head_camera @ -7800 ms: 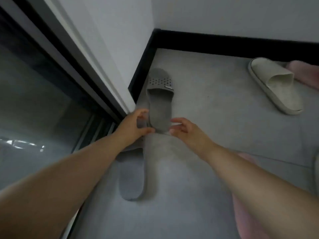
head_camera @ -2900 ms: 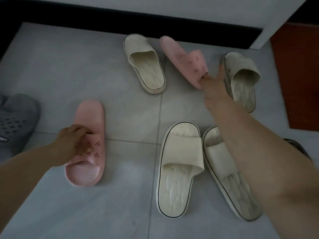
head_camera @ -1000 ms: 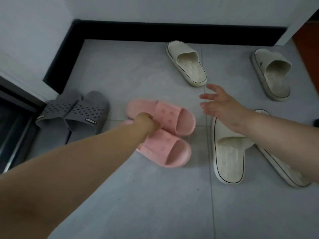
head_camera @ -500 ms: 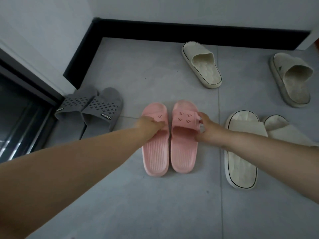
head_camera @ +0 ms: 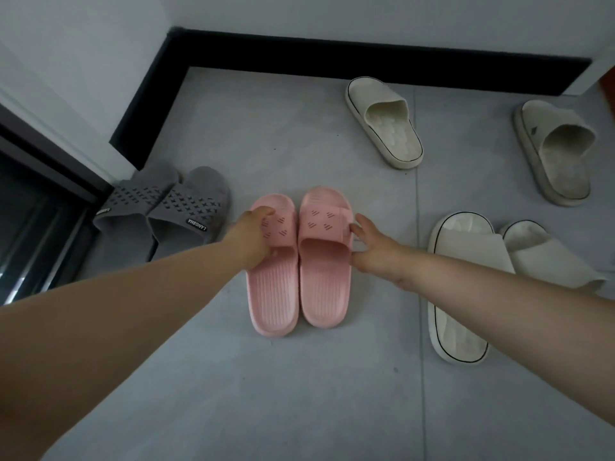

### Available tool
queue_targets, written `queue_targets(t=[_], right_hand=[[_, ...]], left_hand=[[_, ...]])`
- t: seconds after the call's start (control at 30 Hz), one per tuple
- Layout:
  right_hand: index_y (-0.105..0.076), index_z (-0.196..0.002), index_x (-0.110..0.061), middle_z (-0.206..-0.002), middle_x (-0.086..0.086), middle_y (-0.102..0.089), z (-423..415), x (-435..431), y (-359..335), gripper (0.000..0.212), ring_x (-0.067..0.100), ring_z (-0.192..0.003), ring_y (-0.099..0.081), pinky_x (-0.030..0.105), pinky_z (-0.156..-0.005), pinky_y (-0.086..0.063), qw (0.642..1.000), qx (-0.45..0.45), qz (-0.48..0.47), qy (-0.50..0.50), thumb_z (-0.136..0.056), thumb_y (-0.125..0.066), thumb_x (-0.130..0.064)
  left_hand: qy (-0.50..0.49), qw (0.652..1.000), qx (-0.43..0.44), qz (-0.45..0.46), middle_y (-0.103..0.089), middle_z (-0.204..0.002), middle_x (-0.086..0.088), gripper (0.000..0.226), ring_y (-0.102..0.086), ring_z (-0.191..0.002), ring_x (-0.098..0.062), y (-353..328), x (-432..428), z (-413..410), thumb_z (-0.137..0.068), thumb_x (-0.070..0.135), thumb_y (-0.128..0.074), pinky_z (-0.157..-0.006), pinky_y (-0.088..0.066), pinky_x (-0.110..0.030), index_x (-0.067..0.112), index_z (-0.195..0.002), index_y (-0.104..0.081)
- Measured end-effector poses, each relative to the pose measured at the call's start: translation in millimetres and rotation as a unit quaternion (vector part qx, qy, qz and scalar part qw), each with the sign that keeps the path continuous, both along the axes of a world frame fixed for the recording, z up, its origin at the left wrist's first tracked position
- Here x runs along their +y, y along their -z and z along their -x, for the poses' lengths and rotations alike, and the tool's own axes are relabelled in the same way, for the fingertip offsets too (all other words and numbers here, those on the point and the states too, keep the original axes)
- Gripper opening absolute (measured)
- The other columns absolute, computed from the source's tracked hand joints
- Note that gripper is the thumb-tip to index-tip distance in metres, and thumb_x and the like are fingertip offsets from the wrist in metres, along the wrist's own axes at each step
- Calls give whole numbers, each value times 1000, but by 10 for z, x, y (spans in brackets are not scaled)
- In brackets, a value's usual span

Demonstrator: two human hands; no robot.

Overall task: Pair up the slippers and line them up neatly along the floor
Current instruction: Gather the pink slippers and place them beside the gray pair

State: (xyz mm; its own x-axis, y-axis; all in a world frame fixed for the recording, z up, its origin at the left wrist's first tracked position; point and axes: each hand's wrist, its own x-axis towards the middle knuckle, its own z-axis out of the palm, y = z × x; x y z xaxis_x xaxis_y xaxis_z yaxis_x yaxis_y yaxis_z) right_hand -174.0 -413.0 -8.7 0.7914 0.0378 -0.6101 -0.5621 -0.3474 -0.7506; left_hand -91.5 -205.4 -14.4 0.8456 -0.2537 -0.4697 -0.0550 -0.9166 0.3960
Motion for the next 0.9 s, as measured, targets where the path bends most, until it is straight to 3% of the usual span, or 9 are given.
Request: queue_targets(t=[0.1,0.17,0.27,0.4,0.47,0.57,0.73,0.8,0.9], right_hand=[[5,-148,-19,-158,-3,-13,-36,42,21,84,14,-142,-22,29,-110,-29,998,-1,-55,24,-88,-49,3],[5,-148,-21,-158,-3,-14,-47,42,38,85,18,-141,-28,29,-107,-30,996,6,-84,31,-87,-48,7],[2,-149,-24,-156,-3,-23,-74,-36,47,85,22,-133,-42,27,-96,-39,994,13,-105,29,-86,-43,12],[-13,-147,-26,-142,1,-41,-118,-286,-4,77,25,-121,-53,28,-90,-42,995,-7,-86,55,-87,-49,8],[-28,-142,-25,-131,3,-44,-152,-453,-41,67,23,-110,-55,30,-88,-43,993,-26,-63,99,-86,-54,3],[-47,-129,-16,-120,5,-47,-205,-729,-70,49,16,-96,-51,27,-79,-44,984,-54,-12,167,-85,-54,4],[-50,-124,-8,-103,4,-50,-226,-1283,-135,43,6,-76,-48,21,-67,-40,971,-77,30,223,-85,-47,9],[-49,-124,-9,-94,0,-53,-193,-1521,-157,42,9,-77,-51,22,-69,-42,968,-72,14,238,-86,-47,8],[-49,-120,-14,-90,-1,-56,-99,-1795,-158,39,11,-79,-54,23,-72,-42,961,-69,-11,267,-88,-45,8]], left_hand=[[-44,997,18,66,-47,-137,-14,84,-49,-123,-30,-33,74,-112,-64,12,-82,-105,-39,-33,16,-136,-39],[-73,988,37,130,-49,-133,-12,78,-51,-120,-27,-91,67,-167,-67,9,-80,-97,-38,-26,15,-134,-42],[-113,959,81,245,-55,-123,-9,63,-53,-113,-21,-184,-34,-210,-71,4,-75,-93,-43,-26,12,-127,-49],[-132,924,123,336,-60,-88,0,45,-61,-80,-11,-182,-284,-156,-77,-7,-65,-62,-51,-7,8,-118,-53],[-124,917,135,354,-60,-85,1,41,-64,-69,-2,-145,-407,-118,-77,-9,-64,-58,-51,-3,9,-113,-54],[-90,920,141,356,-60,-85,1,36,-59,-83,-12,-102,-559,-84,-78,-7,-65,-64,-51,-7,12,-106,-53],[-76,921,123,361,-58,-84,2,30,-53,-93,-20,-93,-859,-104,-77,-1,-68,-78,-44,-19,24,-88,-56],[-79,919,118,368,-58,-88,2,30,-52,-96,-18,-89,-1010,-164,-77,4,-69,-80,-44,-19,19,-100,-56],[-51,943,72,321,-54,-113,-1,50,-48,-106,-16,-100,-1308,-323,-79,20,-69,-85,-42,-24,16,-124,-48]])
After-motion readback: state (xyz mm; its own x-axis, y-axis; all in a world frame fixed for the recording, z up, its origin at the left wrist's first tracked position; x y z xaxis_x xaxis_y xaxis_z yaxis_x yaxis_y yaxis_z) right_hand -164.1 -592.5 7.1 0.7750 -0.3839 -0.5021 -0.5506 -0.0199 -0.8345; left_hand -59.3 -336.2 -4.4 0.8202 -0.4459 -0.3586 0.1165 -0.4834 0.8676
